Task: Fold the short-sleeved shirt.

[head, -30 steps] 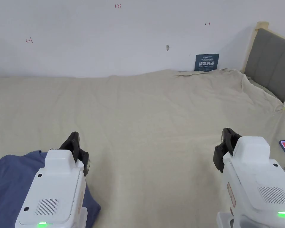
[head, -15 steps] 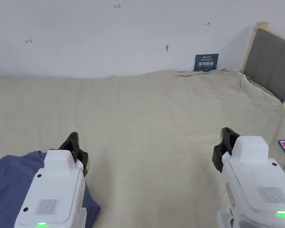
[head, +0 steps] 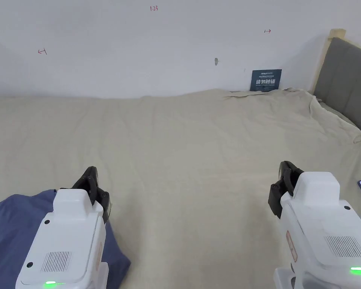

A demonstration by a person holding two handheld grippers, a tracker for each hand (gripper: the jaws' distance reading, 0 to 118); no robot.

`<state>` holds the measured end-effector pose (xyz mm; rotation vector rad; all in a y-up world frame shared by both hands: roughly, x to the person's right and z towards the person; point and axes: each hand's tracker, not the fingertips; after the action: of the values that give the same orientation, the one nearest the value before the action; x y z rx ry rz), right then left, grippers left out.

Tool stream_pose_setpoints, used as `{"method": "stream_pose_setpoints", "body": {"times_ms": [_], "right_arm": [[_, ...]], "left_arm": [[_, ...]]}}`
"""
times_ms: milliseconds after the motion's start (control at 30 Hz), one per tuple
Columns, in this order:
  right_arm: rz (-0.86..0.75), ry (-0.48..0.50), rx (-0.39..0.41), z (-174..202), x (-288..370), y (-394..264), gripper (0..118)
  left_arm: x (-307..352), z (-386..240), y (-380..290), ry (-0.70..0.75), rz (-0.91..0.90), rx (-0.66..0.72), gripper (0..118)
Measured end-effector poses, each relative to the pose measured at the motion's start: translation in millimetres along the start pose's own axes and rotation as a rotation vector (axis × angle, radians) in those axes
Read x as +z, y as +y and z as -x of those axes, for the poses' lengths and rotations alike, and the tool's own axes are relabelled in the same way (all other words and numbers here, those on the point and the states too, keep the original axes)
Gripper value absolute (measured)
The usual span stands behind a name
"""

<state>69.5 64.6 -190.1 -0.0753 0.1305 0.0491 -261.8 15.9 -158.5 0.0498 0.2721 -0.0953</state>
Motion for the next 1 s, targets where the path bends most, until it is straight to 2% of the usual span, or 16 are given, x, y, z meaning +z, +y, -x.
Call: {"method": "stream_pose_setpoints", "body": {"times_ms": [367, 733, 1000], "right_arm": [[-0.019, 0.143, 0.014, 48, -23, 4, 1], [-0.02, 0.367, 0.015, 138, -36, 4, 1], [-0.02, 0.493, 0.027, 195, -26, 8, 1]], "left_arm": [[21, 58, 3, 0.148, 0.006, -0.023, 0], [71, 143, 2, 0.374, 0.036, -0.063, 0], [108, 191, 4, 0.501, 0.049, -0.071, 0]]}}
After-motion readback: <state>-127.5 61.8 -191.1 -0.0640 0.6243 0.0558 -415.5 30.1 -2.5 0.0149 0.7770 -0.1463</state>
